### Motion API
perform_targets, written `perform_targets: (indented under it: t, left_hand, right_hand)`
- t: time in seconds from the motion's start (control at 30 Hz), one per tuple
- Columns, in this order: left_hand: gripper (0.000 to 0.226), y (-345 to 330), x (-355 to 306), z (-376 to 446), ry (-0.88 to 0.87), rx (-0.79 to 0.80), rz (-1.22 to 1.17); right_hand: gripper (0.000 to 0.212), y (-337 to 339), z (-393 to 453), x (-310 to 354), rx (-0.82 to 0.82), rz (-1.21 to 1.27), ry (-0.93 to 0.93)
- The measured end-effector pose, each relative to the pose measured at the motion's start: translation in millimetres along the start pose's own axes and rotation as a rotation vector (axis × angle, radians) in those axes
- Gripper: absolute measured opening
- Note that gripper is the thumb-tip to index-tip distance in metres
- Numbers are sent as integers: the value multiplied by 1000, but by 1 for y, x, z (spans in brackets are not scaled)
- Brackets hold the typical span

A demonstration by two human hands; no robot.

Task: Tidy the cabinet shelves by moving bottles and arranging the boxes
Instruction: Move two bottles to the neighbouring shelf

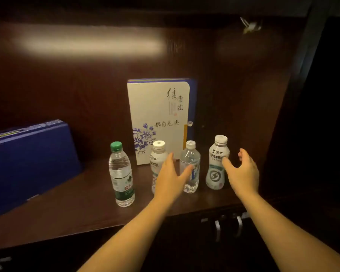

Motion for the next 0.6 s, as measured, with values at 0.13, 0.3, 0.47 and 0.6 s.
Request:
perform_targets:
  t: [0.13,0.3,0.47,0.6]
  left_hand:
    - [110,-55,38,5,189,11,-92]
    - [105,-102,77,32,278,35,-267]
    - [70,-108,86,41,258,-79,-305]
    - [69,-112,69,6,192,6,-355]
  right_hand:
    - [91,-39,5,-54,144,94,-165]
    - [85,-103,16,-95,304,377,-304]
    - [36,-116,24,-105,236,384,-271]
    - [41,-79,1,-111,181,414,-276]
Point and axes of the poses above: each hand's wrist, its own z-axis towards the middle knuckle, its own y-axis out of the back of the hand, x = y × z, the point moved 8 cm from there along z, towards the middle knuckle, and after that the axes turned 1 degree about -x, right-handed, at the moved point
